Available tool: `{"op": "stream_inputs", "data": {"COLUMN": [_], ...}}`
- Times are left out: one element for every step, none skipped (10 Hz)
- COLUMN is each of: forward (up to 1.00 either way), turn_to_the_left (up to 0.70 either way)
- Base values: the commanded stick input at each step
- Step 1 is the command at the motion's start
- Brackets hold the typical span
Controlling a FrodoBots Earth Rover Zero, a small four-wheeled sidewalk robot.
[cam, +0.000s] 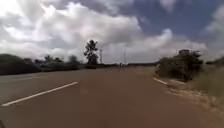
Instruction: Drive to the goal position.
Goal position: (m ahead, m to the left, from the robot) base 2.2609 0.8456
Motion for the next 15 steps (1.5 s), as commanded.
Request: {"op": "stream_inputs", "data": {"forward": [1.00, 1.00, 1.00, 1.00, 1.00, 1.00, 1.00, 1.00, 1.00, 1.00, 1.00, 1.00, 1.00, 1.00, 1.00], "turn_to_the_left": [0.00, 0.00, 0.00, 0.00, 0.00, 0.00, 0.00, 0.00, 0.00, 0.00, 0.00, 0.00, 0.00, 0.00, 0.00]}}
